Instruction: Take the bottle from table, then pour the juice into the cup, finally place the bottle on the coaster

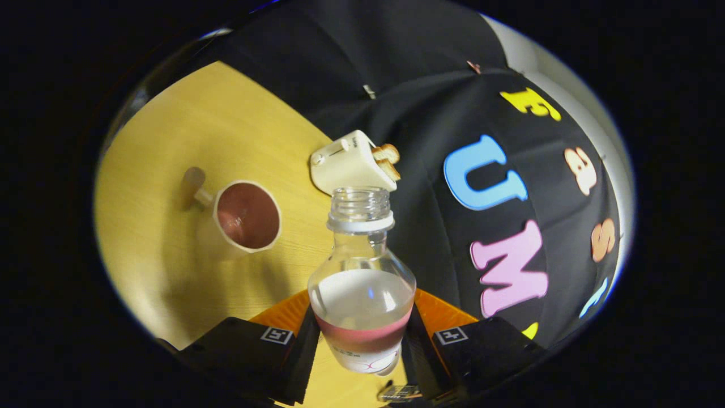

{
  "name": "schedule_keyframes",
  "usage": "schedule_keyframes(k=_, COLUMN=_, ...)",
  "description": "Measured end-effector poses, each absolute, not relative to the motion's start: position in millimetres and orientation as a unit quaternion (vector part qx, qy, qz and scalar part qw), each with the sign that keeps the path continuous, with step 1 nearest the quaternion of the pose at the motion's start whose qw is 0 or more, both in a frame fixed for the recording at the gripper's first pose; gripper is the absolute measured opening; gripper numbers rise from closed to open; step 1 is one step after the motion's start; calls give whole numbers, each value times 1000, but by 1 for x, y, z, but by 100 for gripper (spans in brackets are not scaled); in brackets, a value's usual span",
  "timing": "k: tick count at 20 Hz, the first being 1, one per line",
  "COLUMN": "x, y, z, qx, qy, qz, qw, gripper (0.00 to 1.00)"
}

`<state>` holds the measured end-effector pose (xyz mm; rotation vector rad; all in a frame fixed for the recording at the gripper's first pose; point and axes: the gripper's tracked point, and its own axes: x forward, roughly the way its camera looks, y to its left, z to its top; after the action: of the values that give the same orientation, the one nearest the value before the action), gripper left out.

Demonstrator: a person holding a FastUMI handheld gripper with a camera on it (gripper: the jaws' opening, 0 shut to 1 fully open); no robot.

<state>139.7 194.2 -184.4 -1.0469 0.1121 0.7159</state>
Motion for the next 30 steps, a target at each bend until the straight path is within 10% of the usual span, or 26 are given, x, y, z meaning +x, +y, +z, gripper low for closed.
schedule_keyframes(k=12, x=194, y=156, z=-196, qx=-143, qy=169, qz=264, qw=939, gripper=76)
schedule_keyframes(k=30, x=259, y=146, z=-263, qx=36, qy=142, qz=217, qw=965, gripper=76)
